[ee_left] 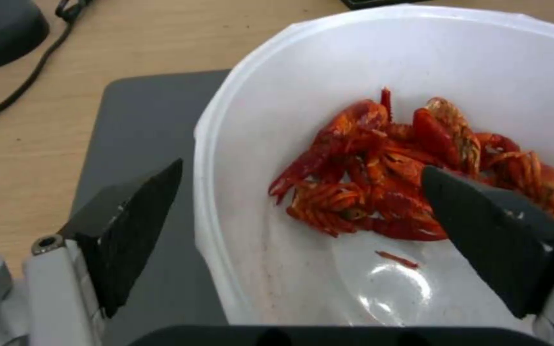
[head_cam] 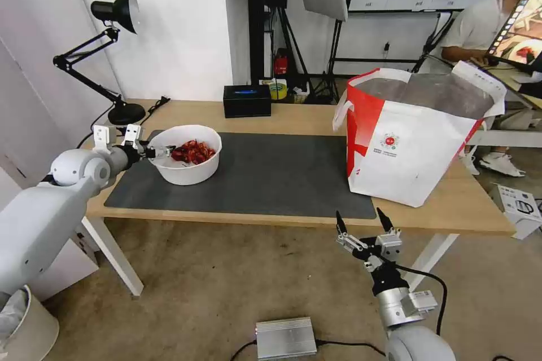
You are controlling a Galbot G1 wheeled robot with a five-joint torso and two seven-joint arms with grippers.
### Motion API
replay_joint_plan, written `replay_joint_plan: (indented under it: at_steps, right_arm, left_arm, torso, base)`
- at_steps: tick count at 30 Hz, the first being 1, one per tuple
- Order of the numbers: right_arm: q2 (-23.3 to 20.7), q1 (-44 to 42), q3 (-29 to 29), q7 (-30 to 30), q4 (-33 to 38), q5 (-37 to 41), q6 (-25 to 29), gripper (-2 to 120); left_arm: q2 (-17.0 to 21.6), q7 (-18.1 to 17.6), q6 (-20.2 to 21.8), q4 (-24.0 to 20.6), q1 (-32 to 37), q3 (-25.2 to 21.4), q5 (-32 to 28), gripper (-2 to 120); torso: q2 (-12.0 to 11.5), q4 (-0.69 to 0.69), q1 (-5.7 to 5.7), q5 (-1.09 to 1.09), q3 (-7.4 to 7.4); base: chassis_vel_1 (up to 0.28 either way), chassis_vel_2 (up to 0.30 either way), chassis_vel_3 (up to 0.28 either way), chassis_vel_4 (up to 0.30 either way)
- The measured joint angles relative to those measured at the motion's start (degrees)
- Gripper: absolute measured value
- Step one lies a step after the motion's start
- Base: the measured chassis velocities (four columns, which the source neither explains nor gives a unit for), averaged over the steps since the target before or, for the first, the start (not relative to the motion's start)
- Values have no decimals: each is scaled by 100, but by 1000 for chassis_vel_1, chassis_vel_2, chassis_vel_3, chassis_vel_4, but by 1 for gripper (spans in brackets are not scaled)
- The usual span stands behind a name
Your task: Pick up the trash from the table and place it into the takeout bag.
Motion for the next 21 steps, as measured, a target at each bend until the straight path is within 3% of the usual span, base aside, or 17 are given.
replay_joint_plan:
  at_steps: [10,21]
  right_arm:
    - [0,0,0,0,0,0,0,100]
    - [0,0,0,0,0,0,0,100]
  left_arm:
    - [-10,85,10,65,19,-3,14,99]
    - [-73,80,-2,61,117,-33,44,57]
  torso:
    - [0,0,-1,0,0]
    - [0,1,-1,1,-1]
  base:
    - [0,0,0,0]
    - [0,0,0,0]
